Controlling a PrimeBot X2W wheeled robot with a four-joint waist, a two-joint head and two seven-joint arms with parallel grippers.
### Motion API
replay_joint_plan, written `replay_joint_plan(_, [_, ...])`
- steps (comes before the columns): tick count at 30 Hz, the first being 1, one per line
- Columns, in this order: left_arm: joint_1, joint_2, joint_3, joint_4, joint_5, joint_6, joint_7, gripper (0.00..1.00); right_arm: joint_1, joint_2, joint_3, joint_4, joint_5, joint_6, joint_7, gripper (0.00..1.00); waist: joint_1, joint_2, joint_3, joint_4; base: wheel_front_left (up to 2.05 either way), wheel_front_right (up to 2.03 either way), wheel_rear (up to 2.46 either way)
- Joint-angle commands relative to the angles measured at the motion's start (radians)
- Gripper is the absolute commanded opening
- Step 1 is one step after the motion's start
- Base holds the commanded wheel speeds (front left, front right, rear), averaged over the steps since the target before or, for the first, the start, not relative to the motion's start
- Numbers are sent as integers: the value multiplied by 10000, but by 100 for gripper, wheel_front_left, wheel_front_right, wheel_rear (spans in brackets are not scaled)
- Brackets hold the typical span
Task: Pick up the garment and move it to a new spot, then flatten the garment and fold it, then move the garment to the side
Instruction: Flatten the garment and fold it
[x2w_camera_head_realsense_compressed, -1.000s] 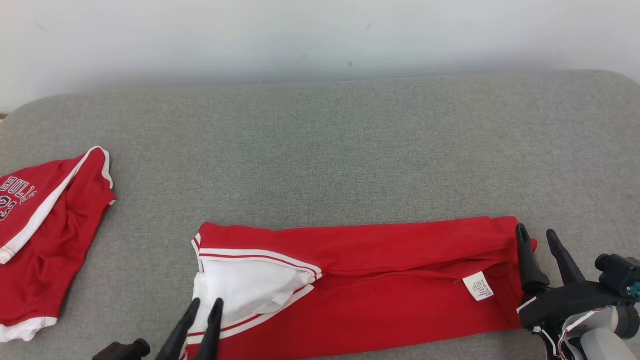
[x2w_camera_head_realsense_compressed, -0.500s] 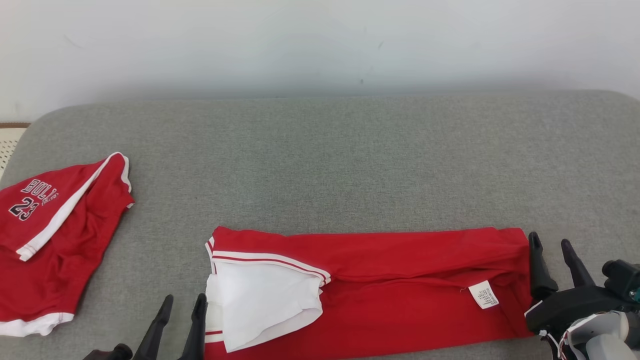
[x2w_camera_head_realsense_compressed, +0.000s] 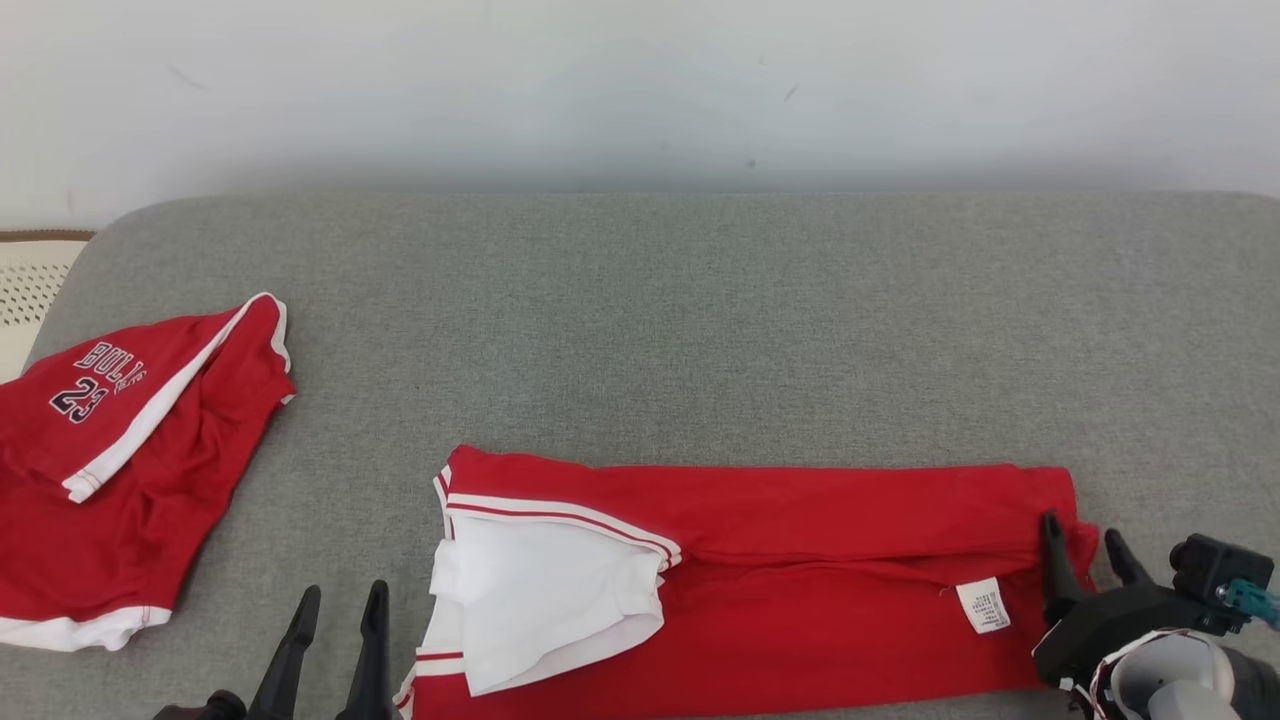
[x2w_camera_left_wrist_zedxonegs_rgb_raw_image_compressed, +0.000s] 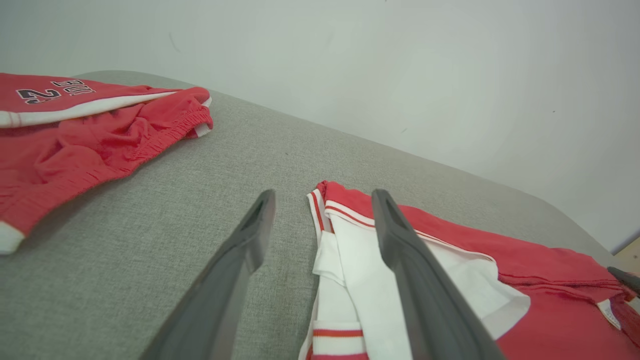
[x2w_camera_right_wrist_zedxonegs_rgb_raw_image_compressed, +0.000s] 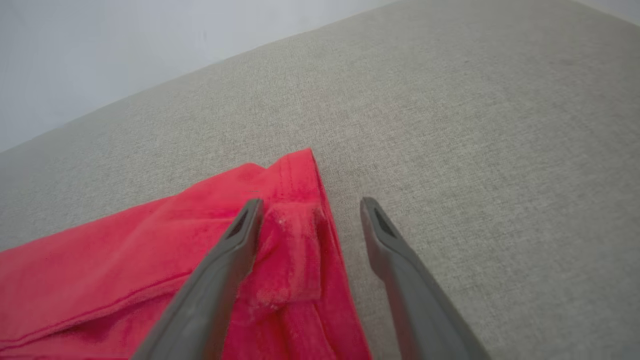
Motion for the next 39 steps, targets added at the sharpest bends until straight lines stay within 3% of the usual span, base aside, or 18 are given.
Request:
replay_joint_plan(1, [116,-36,72,-26,114,-5,-43,100,-96,94,-63,234,-97,-9,53,100,-1,0,47,34,0,0,0])
replay_joint_plan(12, [66,-78,72,-143,105,-13,-43,100,77,318,191,655,134,-9,438,100,-1,0,231,0,0,0,0])
replay_joint_plan(13, [50,-70,65,-146,96,-14,-43,100,100,353,247,654,193,-9,516,88,-1,0,253,-7,0,0,0])
replay_joint_plan(14, [31,-59,58,-150,83,-12,-43,100,112,365,297,651,231,-8,576,48,-1,0,276,-13,0,0,0])
replay_joint_plan(16, [-6,-37,42,-157,60,-14,-43,100,113,381,373,611,318,-8,622,0,-1,0,316,-14,0,0,0])
replay_joint_plan(20, [-54,10,68,-134,27,-13,-43,100,-10,281,444,505,364,-9,468,0,-1,0,383,-18,0,0,0])
replay_joint_plan(33, [-128,-45,195,-86,-42,-14,-43,100,-1203,-898,-425,266,-476,-9,310,0,-1,0,420,-99,0,0,0])
replay_joint_plan(39, [4,-106,375,-42,-39,-15,-41,100,-1034,-735,-146,-485,-151,-9,531,0,-1,0,236,-253,0,0,0])
